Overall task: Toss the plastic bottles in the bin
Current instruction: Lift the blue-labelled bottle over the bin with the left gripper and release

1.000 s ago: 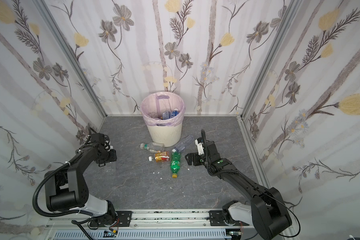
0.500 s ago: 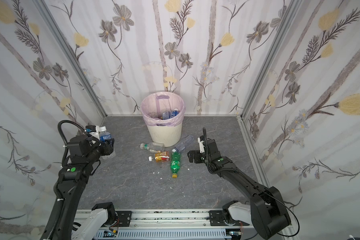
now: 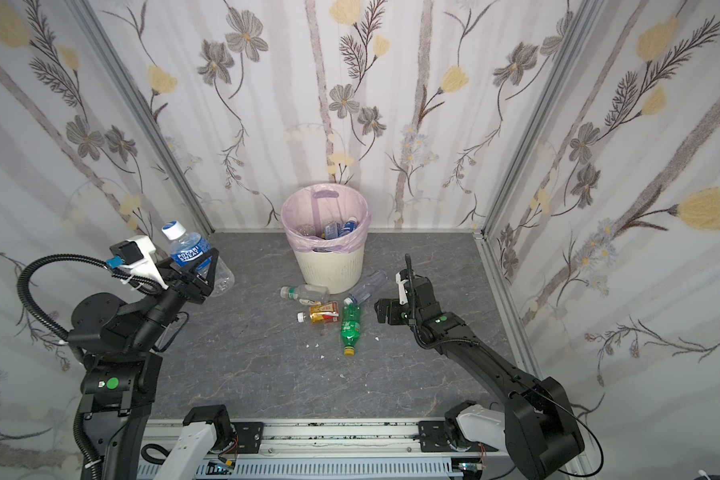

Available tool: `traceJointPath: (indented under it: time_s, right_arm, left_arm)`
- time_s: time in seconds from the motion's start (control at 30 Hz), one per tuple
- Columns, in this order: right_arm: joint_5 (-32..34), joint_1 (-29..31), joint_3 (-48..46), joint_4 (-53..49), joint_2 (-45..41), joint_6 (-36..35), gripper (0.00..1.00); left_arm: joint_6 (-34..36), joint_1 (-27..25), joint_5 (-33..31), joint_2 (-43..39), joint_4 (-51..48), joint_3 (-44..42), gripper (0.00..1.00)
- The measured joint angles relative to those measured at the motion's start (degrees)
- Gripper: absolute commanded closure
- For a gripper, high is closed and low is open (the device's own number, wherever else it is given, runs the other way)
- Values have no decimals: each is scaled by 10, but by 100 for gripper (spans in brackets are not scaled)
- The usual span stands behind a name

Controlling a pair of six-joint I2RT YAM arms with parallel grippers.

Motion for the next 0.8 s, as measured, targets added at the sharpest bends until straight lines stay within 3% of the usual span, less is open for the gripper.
traceJointPath:
  time_s: [0.1, 0.23, 0.43, 0.53, 0.57, 0.63, 0.73, 0.8]
  right_arm:
    - [4, 4, 1, -4, -1, 8, 2]
    - [14, 7, 1, -12, -7, 14, 2]
    - [22, 9, 2, -17, -10, 19, 2]
    - [29, 9, 2, -17, -11, 20, 2]
    - [31, 9, 2, -17, -11, 20, 2]
    - [31, 9, 2, -17, -11, 21, 2]
    - [30, 11, 2, -17, -17, 25, 2]
    - [30, 13, 2, -17, -25, 28, 2]
  left_arm:
    - [-21, -26, -1, 43, 44, 19, 41]
    - [-16, -106, -33, 102, 79, 49, 41]
    - [40, -234, -120, 200, 109, 107, 39]
    - [68, -269, -160, 288, 139, 161, 40]
    - [73, -273, -174, 329, 151, 188, 33]
    - [80, -275, -201, 427, 157, 266, 0]
    - [83, -278, -232, 567, 106, 407, 0]
    - [88, -283, -248, 604, 68, 439, 0]
